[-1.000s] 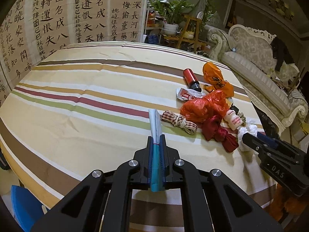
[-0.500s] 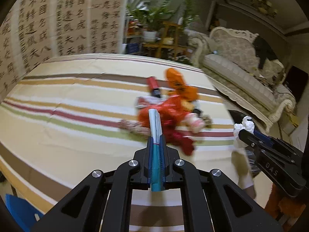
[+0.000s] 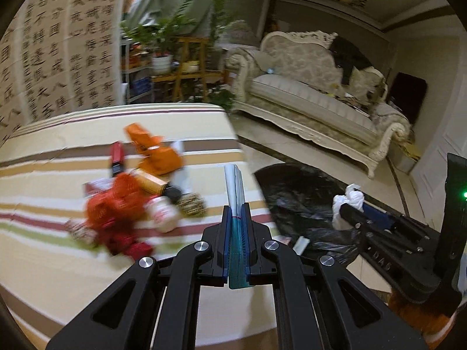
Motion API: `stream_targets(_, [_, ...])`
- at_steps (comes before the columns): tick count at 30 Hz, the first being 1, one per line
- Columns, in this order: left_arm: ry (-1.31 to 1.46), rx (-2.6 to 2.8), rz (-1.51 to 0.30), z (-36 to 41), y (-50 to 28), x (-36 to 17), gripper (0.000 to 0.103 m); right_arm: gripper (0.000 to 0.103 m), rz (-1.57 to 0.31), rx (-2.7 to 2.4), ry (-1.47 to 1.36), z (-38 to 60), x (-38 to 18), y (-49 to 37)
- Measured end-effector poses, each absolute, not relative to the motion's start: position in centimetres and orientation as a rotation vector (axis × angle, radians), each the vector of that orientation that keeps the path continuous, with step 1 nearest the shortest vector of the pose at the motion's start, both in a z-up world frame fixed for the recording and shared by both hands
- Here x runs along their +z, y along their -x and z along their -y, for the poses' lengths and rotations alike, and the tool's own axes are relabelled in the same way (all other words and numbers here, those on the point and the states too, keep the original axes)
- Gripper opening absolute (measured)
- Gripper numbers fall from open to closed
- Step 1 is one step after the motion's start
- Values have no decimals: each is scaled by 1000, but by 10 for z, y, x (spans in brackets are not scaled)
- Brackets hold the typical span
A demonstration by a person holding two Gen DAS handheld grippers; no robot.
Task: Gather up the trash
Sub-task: 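Carry tube toward bin with left tool while right tool holds white tissue over bin, then open both grippers to drop the tube and tissue into the black bin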
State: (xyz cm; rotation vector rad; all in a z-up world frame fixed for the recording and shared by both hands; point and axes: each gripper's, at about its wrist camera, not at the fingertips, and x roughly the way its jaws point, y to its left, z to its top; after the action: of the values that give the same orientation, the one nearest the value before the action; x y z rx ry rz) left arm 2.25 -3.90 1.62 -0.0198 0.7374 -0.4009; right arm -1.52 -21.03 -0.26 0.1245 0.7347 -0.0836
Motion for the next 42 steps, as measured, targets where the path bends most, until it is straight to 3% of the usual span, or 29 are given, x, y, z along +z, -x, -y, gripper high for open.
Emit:
stream_targets(21, [-143,-470,-777,129,-62,-18,10,31,-760,-162,-188,261,-31,-14])
stream_targets(26, [-125,-455,-791,125,-65,-20,31,36,-764,-183,-195,266,-33,-11])
stream_targets(28, [-115,-447,-795,122,-66,-19,34,37,-765,-187,-199,268,-33,-11])
stream_targets(37, [-99,-356,-769,100,-59,-10,70,54,-745,-180,-205,261,-26,-4])
stream_targets(42, [-97,-306,-757,77,-51,-3,74,57,-749,-139,-212,249,-22,-4])
